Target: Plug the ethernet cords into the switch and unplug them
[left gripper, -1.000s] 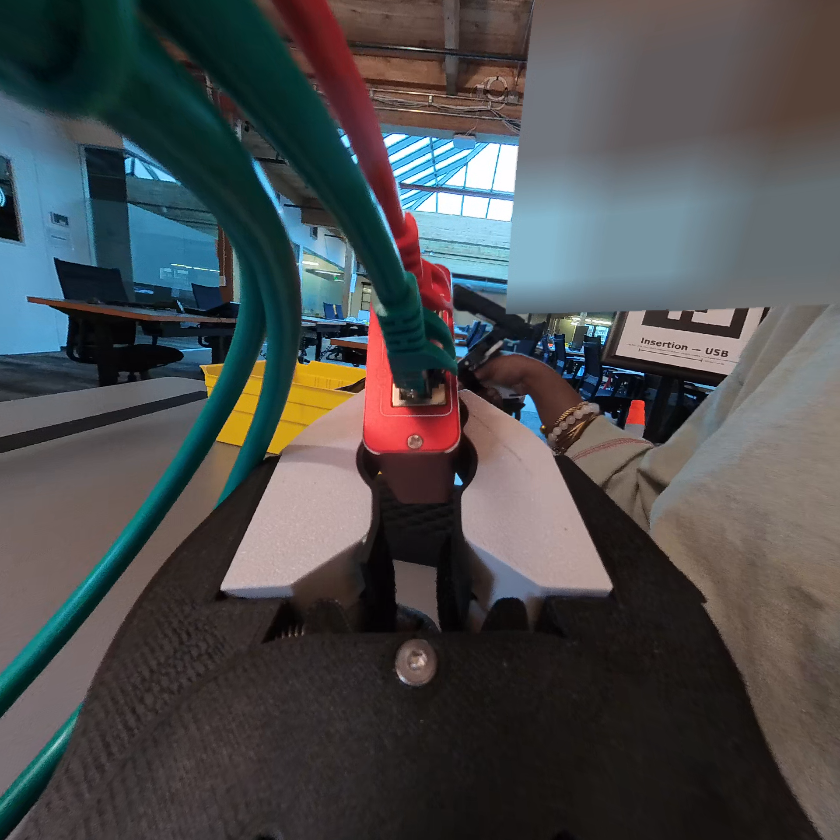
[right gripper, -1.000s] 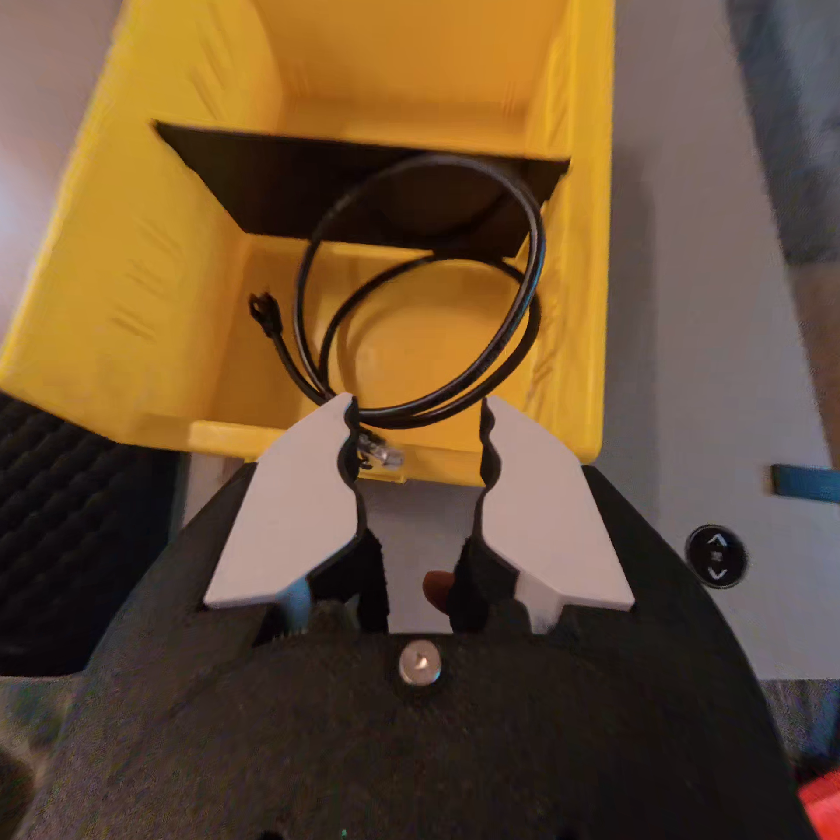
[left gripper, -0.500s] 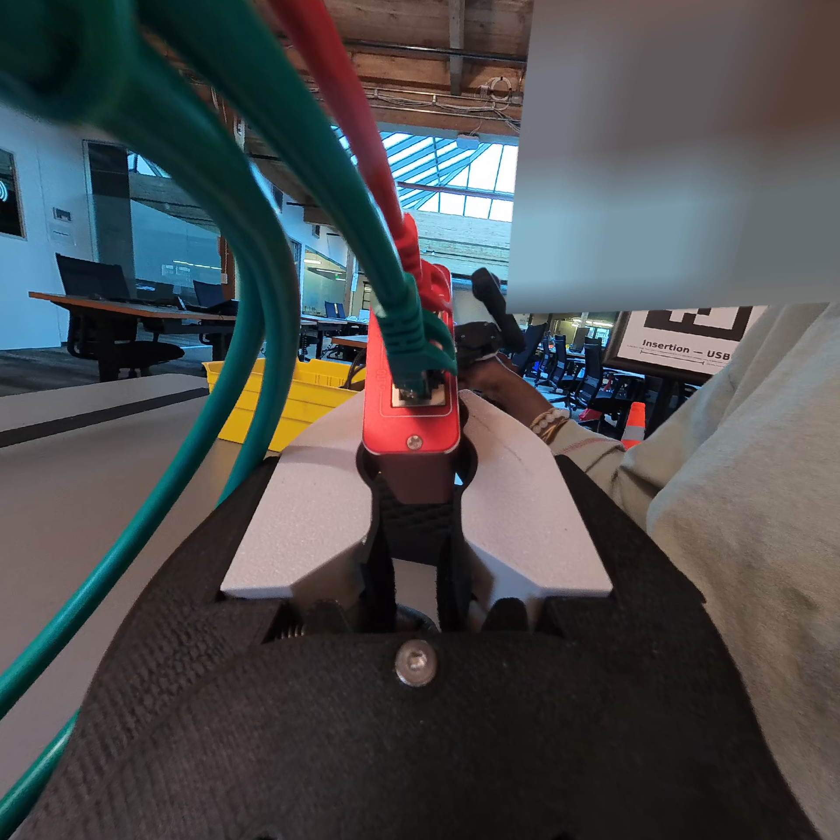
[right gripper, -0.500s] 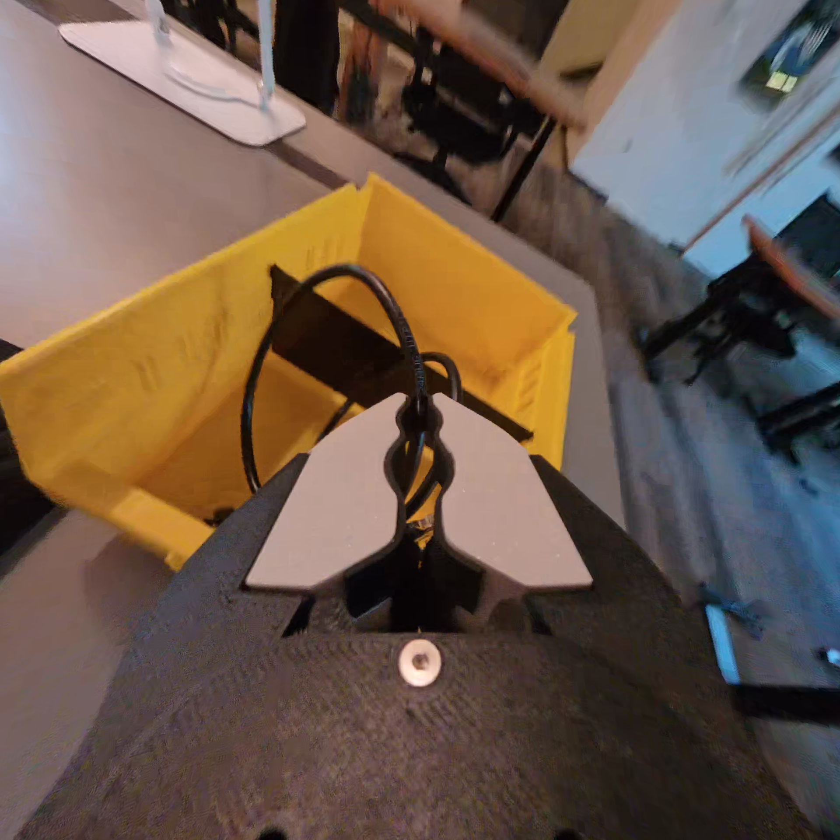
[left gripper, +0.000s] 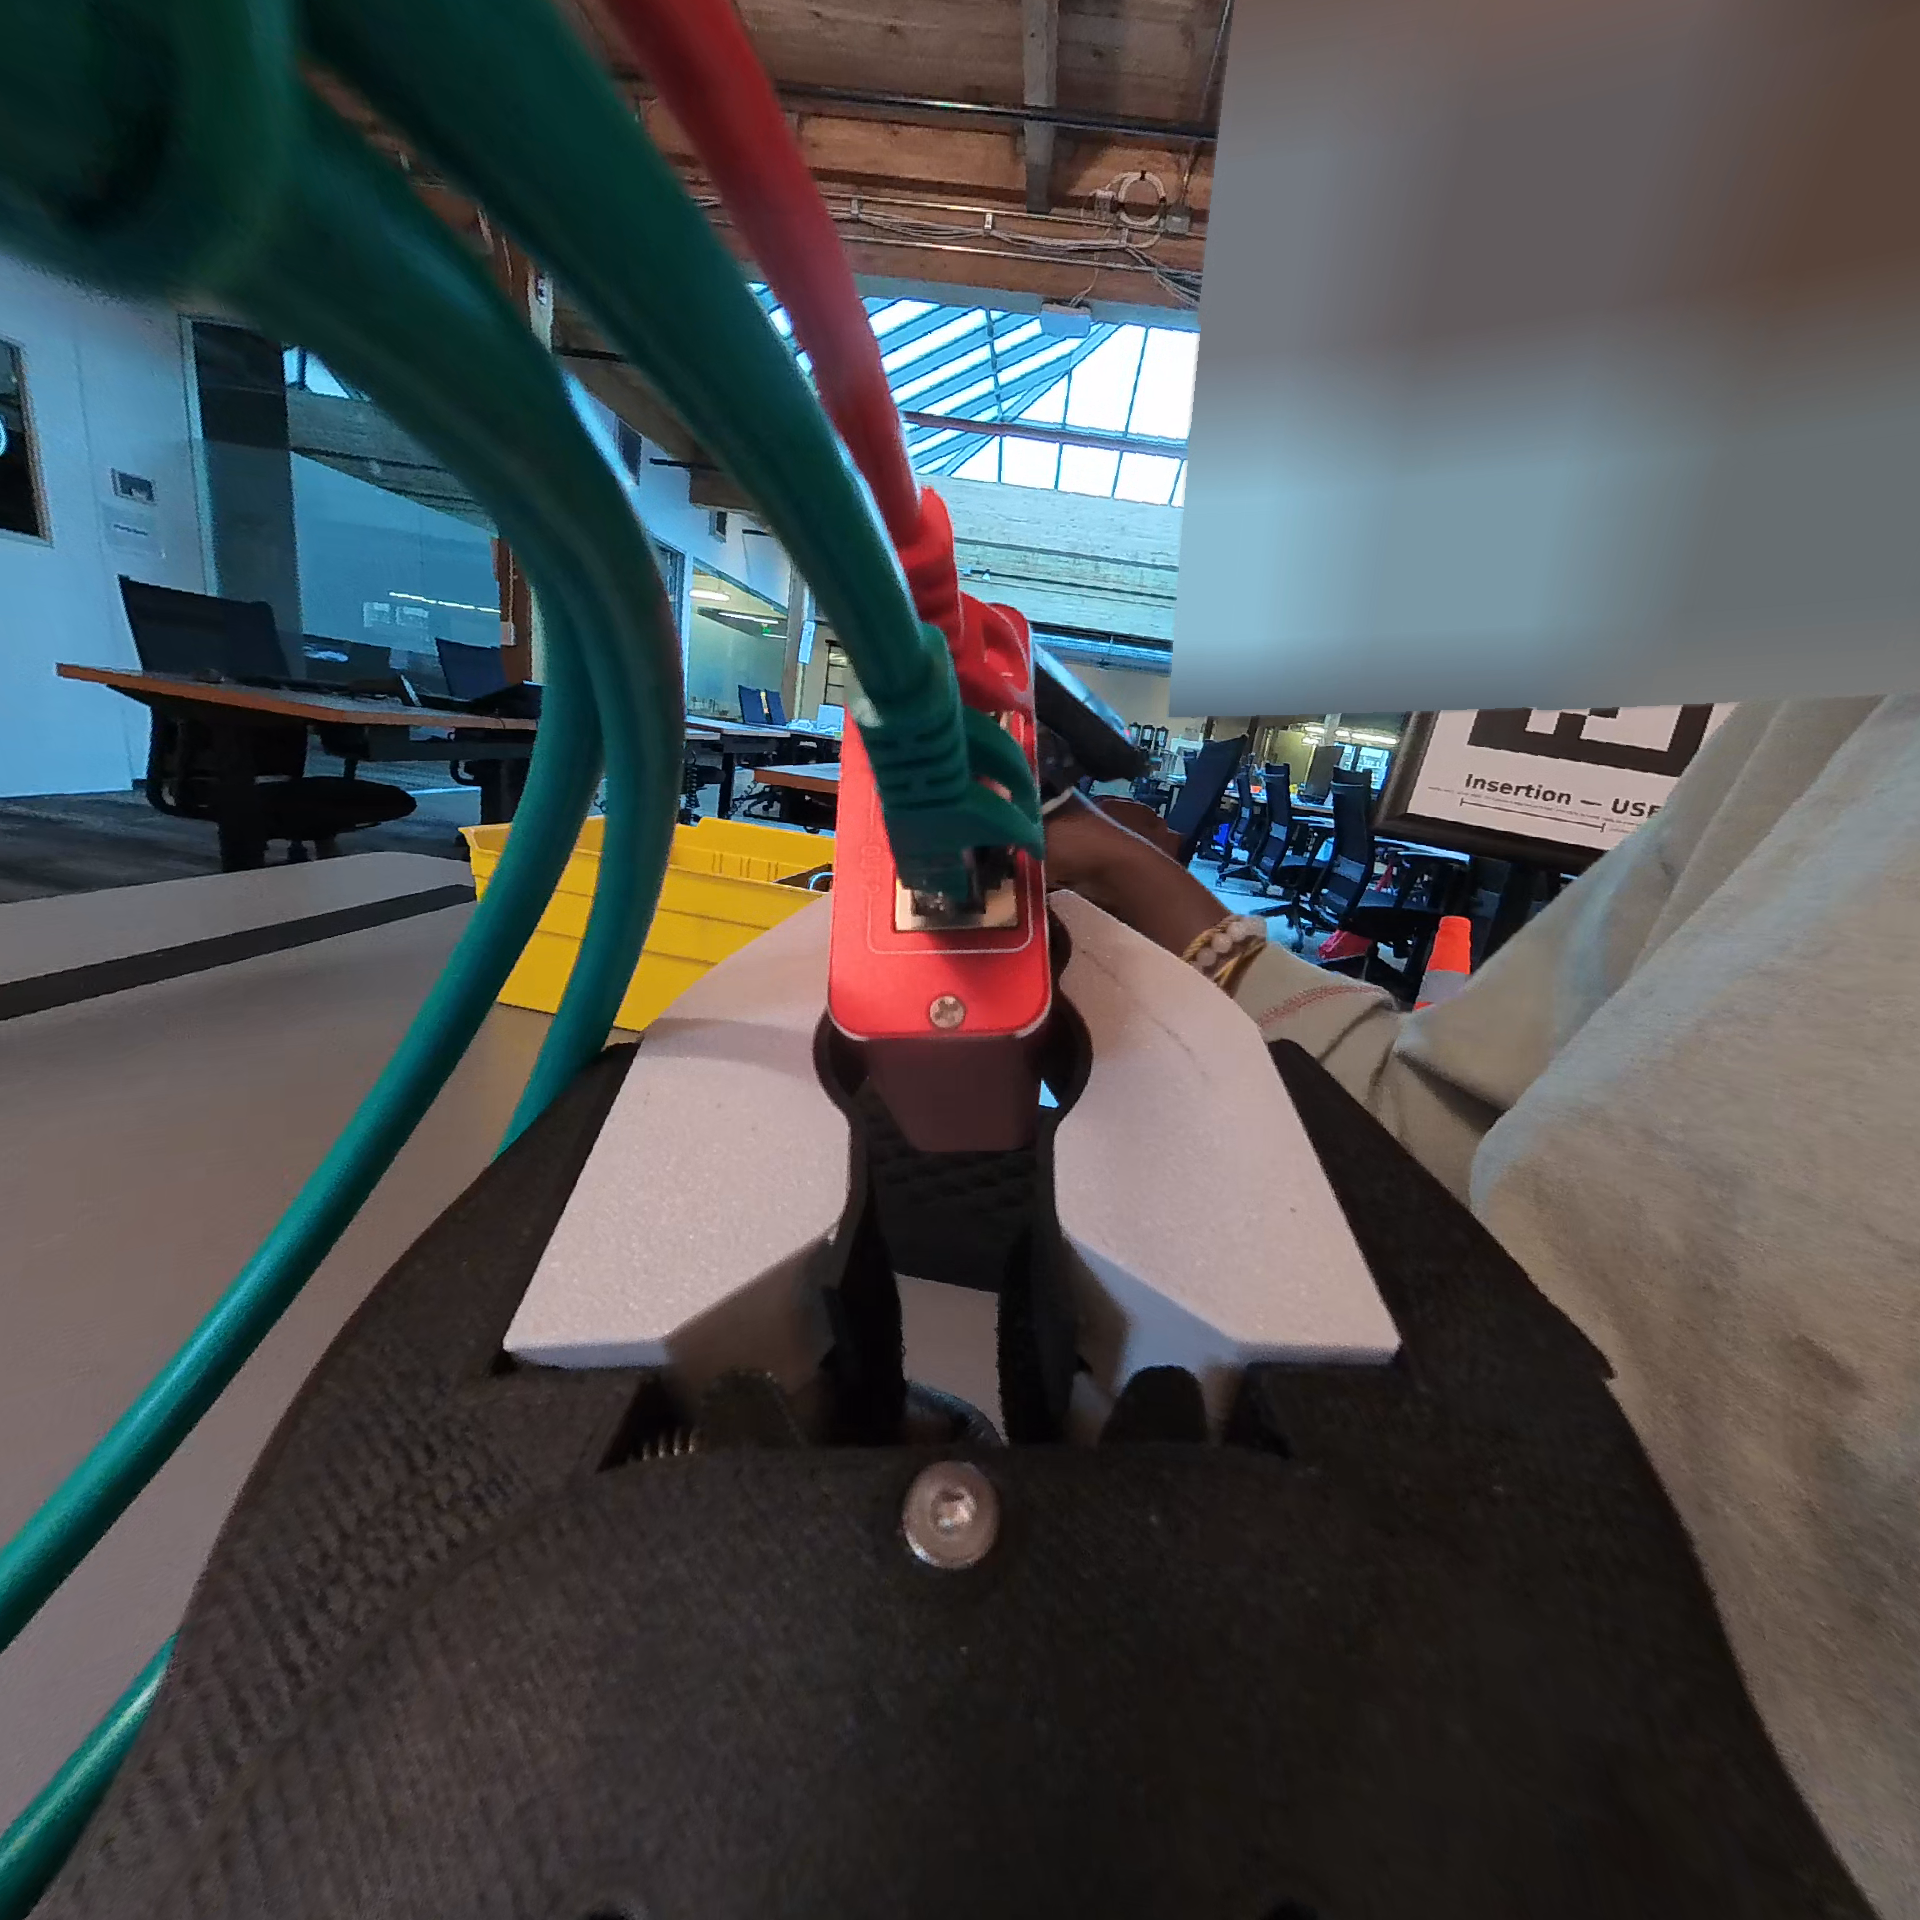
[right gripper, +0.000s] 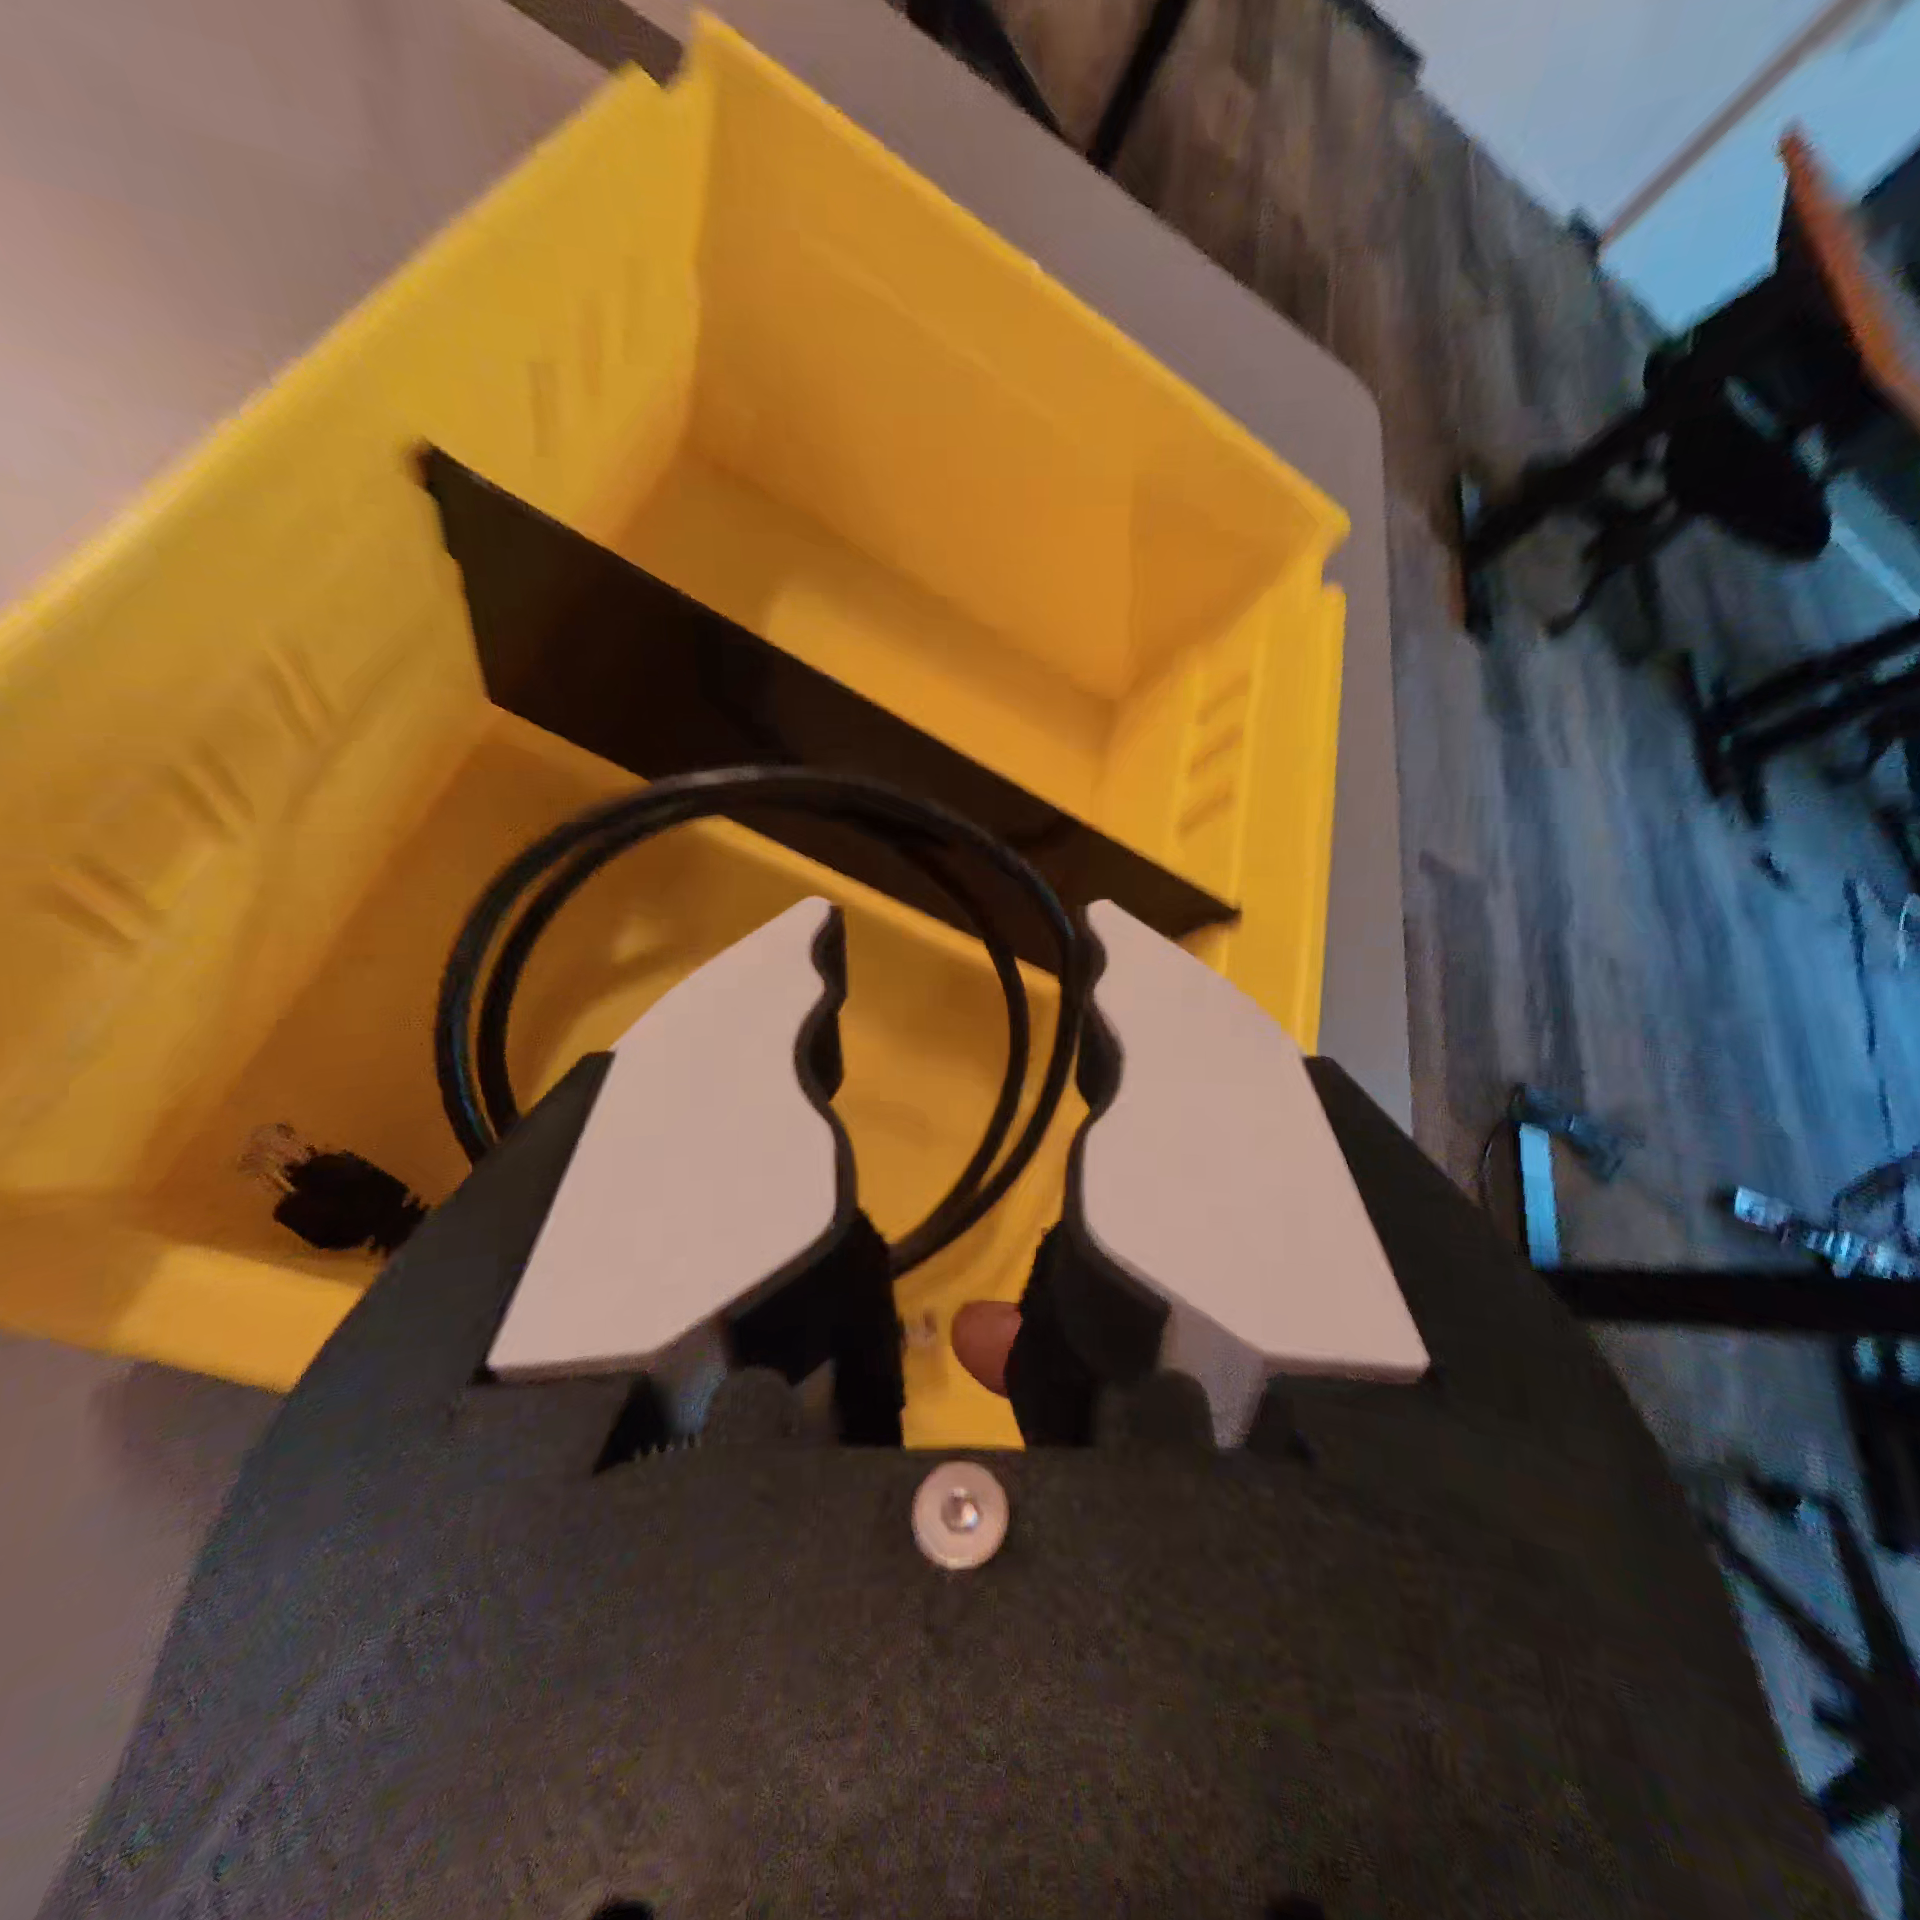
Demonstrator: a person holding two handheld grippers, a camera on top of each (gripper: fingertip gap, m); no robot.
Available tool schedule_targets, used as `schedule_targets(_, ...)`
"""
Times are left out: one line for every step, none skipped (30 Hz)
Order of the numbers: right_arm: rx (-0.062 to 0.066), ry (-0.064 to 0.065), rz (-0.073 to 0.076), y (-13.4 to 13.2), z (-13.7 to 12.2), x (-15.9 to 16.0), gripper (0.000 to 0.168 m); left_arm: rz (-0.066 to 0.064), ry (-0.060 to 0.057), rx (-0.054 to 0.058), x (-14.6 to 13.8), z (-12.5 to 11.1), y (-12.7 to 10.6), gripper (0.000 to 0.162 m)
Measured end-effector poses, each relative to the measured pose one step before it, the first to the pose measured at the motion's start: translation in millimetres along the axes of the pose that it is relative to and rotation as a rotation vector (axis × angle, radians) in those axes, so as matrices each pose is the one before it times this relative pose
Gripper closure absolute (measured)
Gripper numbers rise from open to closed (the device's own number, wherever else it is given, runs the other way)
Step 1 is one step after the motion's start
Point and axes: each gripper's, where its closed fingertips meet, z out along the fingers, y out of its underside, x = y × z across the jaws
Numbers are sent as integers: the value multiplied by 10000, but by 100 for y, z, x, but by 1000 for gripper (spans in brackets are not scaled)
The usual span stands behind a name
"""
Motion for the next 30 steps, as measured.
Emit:
schedule_targets(223,-240,-386,-789,268,-635,136,17,3,-5,19,-11,-3,133)
schedule_targets(148,-432,-321,-617,375,-907,145,22,-8,-7,7,0,5,133)
schedule_targets(200,-428,-135,-622,511,-901,147,16,-9,-10,-6,0,18,133)
schedule_targets(282,-398,115,-634,558,-816,150,6,-4,-15,-4,2,24,133)
schedule_targets(265,-356,316,-477,558,-679,153,4,0,-20,7,10,36,133)
schedule_targets(106,-164,384,-90,562,-314,156,11,-2,-22,6,10,49,133)
schedule_targets(-302,-10,341,617,574,-5,158,21,0,-19,9,9,25,133)
schedule_targets(-607,-2,246,1110,615,39,158,16,8,-8,30,-4,15,133)
schedule_targets(-411,-1,209,816,586,64,158,2,14,8,29,0,-10,133)
schedule_targets(-76,-122,188,286,511,-169,160,-9,10,13,5,-10,-14,133)
schedule_targets(-337,-52,83,464,436,-62,161,-18,6,13,6,-7,-24,133)
schedule_targets(-429,92,-40,477,349,88,160,-21,1,14,-7,-12,-19,133)
schedule_targets(-256,-47,-166,199,329,-148,161,-9,5,13,2,-16,-26,133)
schedule_targets(-253,-115,-167,231,288,-250,161,4,-1,8,-4,-12,-27,133)
schedule_targets(-256,-106,-119,223,289,-205,160,9,-20,-1,-19,-6,2,133)
schedule_targets(-146,-59,-89,33,182,-127,157,2,-39,-29,-70,-6,39,133)
schedule_targets(81,21,-44,-246,-38,-53,152,-13,-80,-63,-133,10,105,133)
schedule_targets(306,128,20,-521,-389,77,147,-32,-127,-86,-229,3,140,133)
schedule_targets(465,191,87,-706,-698,199,142,-55,-143,-92,-265,17,159,133)
schedule_targets(556,294,167,-858,-954,322,140,-80,-140,-85,-268,1,158,133)
schedule_targets(631,381,228,-1012,-1197,385,138,-103,-137,-84,-268,-5,160,133)
schedule_targets(735,380,257,-1285,-1377,384,136,-108,-131,-103,-264,-5,163,133)
schedule_targets(842,265,290,-1544,-1429,160,136,-113,-88,-145,-211,19,215,133)
schedule_targets(946,3,294,-1870,-1466,-372,136,-109,-71,-179,-175,42,269,133)
schedule_targets(1034,-323,271,-2052,-1381,-1018,135,-88,-86,-214,-176,70,327,134)
schedule_targets(1060,-747,195,-2202,-1206,-1848,135,-66,-81,-273,-154,89,416,134)
schedule_targets(1024,-1191,95,-2189,-778,-2772,135,-81,0,-308,-12,118,425,134)
schedule_targets(851,-1446,54,-1825,-261,-3331,135,-76,131,-279,180,148,385,134)
schedule_targets(557,-1481,63,-1242,309,-3427,135,-75,180,-301,245,154,386,134)
schedule_targets(228,-1389,96,-562,832,-3162,134,-77,138,-342,174,183,429,134)
